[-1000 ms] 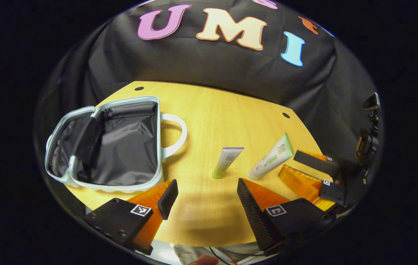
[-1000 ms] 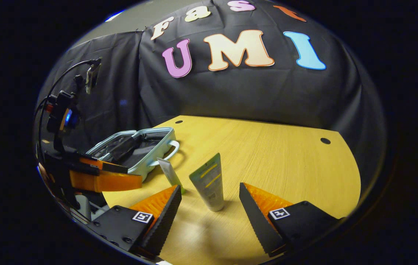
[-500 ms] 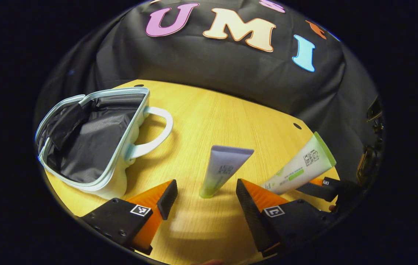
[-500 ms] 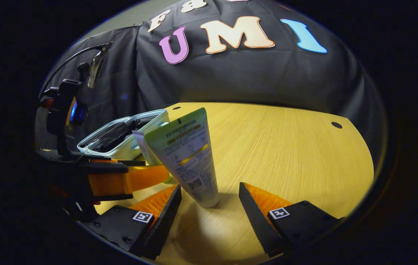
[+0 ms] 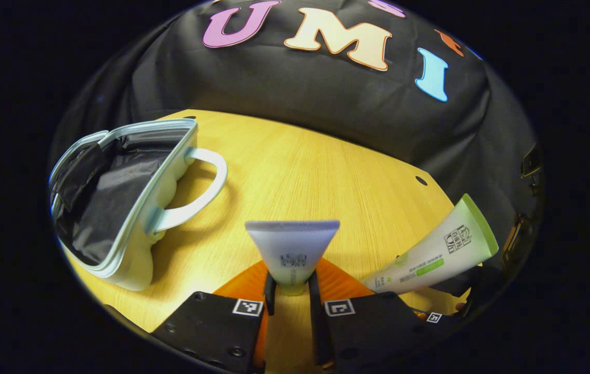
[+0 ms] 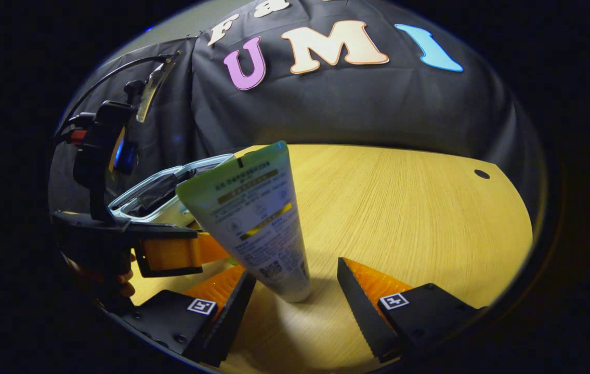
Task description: First open the suitcase, pack the skin care products into it, and then close the suitcase.
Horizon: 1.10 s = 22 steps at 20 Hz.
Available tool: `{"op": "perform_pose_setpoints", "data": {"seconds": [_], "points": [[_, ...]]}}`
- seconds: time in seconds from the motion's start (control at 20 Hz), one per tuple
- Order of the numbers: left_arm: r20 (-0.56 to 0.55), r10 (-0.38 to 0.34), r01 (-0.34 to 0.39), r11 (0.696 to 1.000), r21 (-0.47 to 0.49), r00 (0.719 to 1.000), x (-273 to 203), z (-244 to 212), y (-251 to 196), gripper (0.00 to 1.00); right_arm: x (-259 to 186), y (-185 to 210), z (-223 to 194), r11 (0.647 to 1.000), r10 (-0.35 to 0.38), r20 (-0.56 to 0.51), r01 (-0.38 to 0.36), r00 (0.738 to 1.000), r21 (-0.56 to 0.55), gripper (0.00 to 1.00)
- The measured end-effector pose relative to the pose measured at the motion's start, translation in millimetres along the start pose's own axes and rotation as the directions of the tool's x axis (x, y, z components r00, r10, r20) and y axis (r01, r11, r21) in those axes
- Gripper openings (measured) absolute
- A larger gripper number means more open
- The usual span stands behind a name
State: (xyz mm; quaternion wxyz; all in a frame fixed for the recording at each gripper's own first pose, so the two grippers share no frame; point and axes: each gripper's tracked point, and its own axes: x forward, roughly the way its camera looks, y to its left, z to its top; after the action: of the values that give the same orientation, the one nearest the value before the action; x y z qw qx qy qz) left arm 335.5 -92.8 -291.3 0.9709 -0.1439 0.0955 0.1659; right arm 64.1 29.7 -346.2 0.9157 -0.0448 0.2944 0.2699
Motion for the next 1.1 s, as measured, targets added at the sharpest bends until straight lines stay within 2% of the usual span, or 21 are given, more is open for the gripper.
{"op": "perform_pose_setpoints", "data": {"seconds": [0.15,0.3,0.4,0.45,0.5,0.55,0.6,0.65,0.75,0.8,0.85,0.95,1.0,1.1], "points": [[-0.02,-0.003,0.004,1.0,0.019,1.0,0.4,1.2,0.1,0.24,4.5,2.1,4.4,1.0,0.008,0.015,-0.008,1.0,0.022,0.98],[-0.025,-0.024,0.024,1.0,-0.002,0.999,-7.6,10.2,-5.3,0.24,7.4,5.9,10.7,1.0,0.008,0.027,-0.008,1.0,0.029,0.98],[-0.027,-0.02,0.02,1.0,-0.004,0.999,-18.0,17.5,-6.5,0.23,8.2,5.1,18.3,1.0,-0.002,0.047,0.001,0.999,0.016,0.95],[-0.023,-0.017,0.017,1.0,-0.01,1.0,-22.8,24.3,-4.8,0.23,7.6,6.3,21.0,1.0,-0.003,0.052,0.003,0.999,0.01,0.89],[-0.019,-0.016,0.016,1.0,-0.018,1.0,-29.2,30.6,-3.8,0.24,7.7,8.4,20.6,1.0,-0.006,0.047,0.006,0.999,0.006,0.77],[-0.016,-0.014,0.013,1.0,-0.028,1.0,-35.4,34.6,-2.3,0.24,10.4,11.3,17.9,1.0,-0.002,0.035,0.002,0.999,0.006,0.76],[-0.013,-0.01,0.009,0.999,-0.035,1.0,-42.7,39.7,-0.3,0.23,11.2,13.3,17.7,1.0,-0.01,0.028,0.01,1.0,0.003,0.69],[-0.008,-0.004,0.004,0.999,-0.04,1.0,-49.0,43.9,2.1,0.23,12.4,12.8,16.6,1.0,-0.019,0.031,0.019,0.999,-0.013,0.58],[0.005,0.006,-0.005,0.999,-0.049,1.0,-64.4,53.3,11.6,0.23,12.2,12.2,18.1,0.999,-0.033,0.023,0.034,0.999,-0.039,0.52],[0.012,0.008,-0.008,0.999,-0.05,1.0,-72.1,57.7,16.2,0.23,12.5,13.8,19.0,0.999,-0.032,0.017,0.033,0.999,-0.043,0.45],[0.015,0.016,-0.015,0.999,-0.052,1.0,-78.3,61.1,23.3,0.23,11.4,15.3,17.4,0.998,-0.034,0.011,0.034,0.999,-0.047,0.45],[0.012,0.032,-0.031,0.998,-0.046,0.999,-91.7,67.0,41.0,0.23,11.6,15.4,15.6,0.997,-0.052,-0.003,0.052,0.999,-0.064,0.4],[0.015,0.039,-0.038,0.998,-0.043,0.999,-98.7,72.7,51.5,0.23,9.7,16.3,15.7,0.996,-0.064,-0.01,0.063,0.998,-0.07,0.43],[0.016,0.056,-0.055,0.998,-0.043,0.998,-113.3,88.5,77.4,0.23,4.5,24.3,20.7,0.995,-0.07,-0.013,0.069,0.997,-0.07,0.41]]}}
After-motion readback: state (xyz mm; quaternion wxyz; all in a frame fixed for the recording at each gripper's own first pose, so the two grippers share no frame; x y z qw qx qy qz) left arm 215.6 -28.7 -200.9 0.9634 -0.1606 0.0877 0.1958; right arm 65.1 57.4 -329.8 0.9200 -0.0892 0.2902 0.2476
